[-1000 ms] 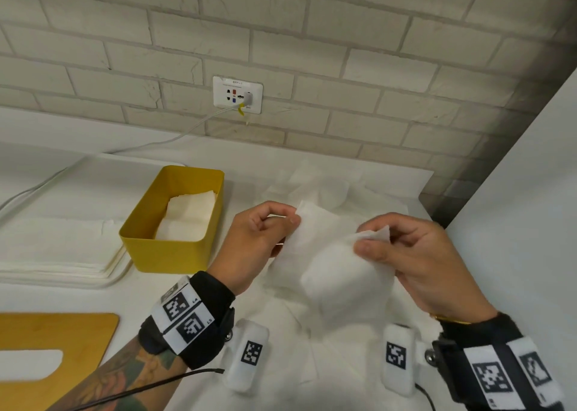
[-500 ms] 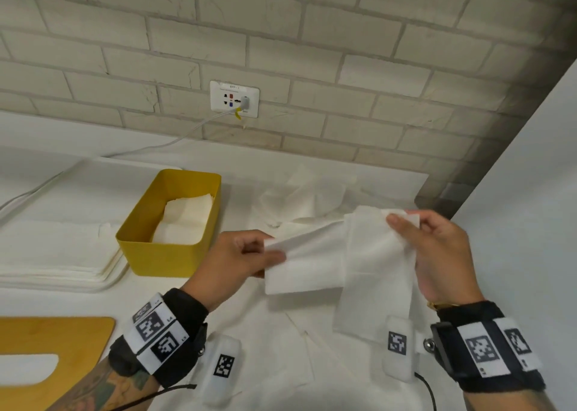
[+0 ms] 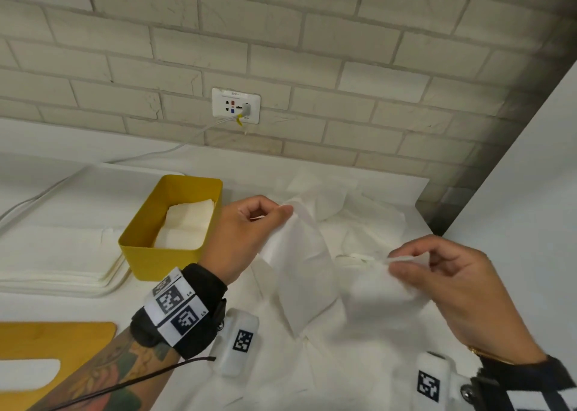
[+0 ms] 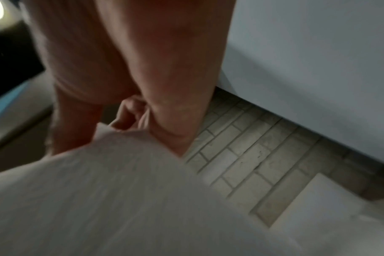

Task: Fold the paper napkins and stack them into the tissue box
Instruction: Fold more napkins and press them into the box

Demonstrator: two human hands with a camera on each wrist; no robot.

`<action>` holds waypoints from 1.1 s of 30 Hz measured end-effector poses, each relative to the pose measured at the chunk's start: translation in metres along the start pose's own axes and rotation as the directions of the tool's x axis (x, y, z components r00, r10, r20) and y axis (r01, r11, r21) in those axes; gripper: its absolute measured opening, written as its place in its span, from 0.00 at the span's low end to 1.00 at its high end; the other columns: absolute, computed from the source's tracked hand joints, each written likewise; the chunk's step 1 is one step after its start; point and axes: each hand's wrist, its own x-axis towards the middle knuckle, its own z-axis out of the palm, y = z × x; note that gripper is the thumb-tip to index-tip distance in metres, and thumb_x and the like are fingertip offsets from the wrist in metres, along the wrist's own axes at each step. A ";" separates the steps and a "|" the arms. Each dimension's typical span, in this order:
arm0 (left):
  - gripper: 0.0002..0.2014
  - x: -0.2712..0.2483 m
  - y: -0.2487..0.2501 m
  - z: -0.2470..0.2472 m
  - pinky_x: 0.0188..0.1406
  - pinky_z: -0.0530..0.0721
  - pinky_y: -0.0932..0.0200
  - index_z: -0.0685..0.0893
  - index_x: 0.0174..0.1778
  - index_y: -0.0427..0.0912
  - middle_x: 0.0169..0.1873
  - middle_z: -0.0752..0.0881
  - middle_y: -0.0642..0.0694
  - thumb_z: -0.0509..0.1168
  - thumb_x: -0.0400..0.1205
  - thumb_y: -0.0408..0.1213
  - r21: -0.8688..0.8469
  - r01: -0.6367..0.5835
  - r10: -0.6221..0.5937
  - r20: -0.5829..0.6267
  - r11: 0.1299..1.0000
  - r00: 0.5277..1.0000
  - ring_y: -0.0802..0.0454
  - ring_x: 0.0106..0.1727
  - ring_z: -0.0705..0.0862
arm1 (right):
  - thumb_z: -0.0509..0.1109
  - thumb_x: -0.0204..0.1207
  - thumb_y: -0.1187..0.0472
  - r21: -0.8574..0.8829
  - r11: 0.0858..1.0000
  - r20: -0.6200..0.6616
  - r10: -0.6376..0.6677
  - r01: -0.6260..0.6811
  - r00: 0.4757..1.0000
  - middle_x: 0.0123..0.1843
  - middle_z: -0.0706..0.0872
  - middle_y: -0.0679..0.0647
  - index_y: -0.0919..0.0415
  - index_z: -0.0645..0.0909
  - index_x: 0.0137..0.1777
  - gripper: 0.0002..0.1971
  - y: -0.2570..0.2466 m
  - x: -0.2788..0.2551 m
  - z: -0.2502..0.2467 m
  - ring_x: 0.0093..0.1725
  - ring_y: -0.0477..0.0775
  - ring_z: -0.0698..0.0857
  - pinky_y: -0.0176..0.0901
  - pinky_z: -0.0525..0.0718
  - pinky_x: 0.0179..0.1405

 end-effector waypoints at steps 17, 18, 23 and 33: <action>0.14 -0.002 0.030 0.011 0.43 0.83 0.50 0.85 0.32 0.36 0.38 0.89 0.26 0.79 0.70 0.43 -0.055 -0.035 0.048 0.251 0.998 0.967 0.41 0.38 0.86 | 0.82 0.69 0.57 0.116 0.993 -0.112 -0.011 0.025 0.994 0.48 0.94 0.52 0.54 0.93 0.45 0.06 0.008 0.041 0.070 0.52 0.59 0.91 0.59 0.88 0.62; 0.15 -0.002 0.031 0.010 0.41 0.83 0.52 0.84 0.32 0.34 0.37 0.88 0.25 0.79 0.70 0.43 -0.053 -0.029 0.041 0.258 0.998 0.965 0.42 0.37 0.85 | 0.82 0.67 0.56 0.134 0.991 -0.099 -0.004 0.017 0.995 0.47 0.94 0.55 0.55 0.93 0.45 0.08 0.007 0.042 0.069 0.51 0.62 0.91 0.59 0.89 0.61; 0.12 -0.002 0.026 0.007 0.33 0.86 0.63 0.88 0.45 0.35 0.36 0.92 0.45 0.76 0.71 0.38 -0.164 0.088 -0.050 0.220 0.983 0.974 0.53 0.36 0.89 | 0.82 0.64 0.58 0.286 0.958 -0.208 0.060 0.002 0.976 0.46 0.93 0.60 0.61 0.91 0.45 0.11 0.010 0.046 0.067 0.49 0.61 0.91 0.61 0.89 0.61; 0.06 -0.011 0.011 0.017 0.45 0.91 0.56 0.92 0.51 0.38 0.47 0.94 0.40 0.69 0.84 0.32 -0.329 0.171 -0.164 0.051 0.928 0.985 0.47 0.45 0.91 | 0.80 0.73 0.63 0.297 0.954 -0.292 0.133 -0.042 0.947 0.48 0.94 0.58 0.59 0.92 0.45 0.03 0.027 0.033 0.071 0.52 0.63 0.92 0.63 0.89 0.61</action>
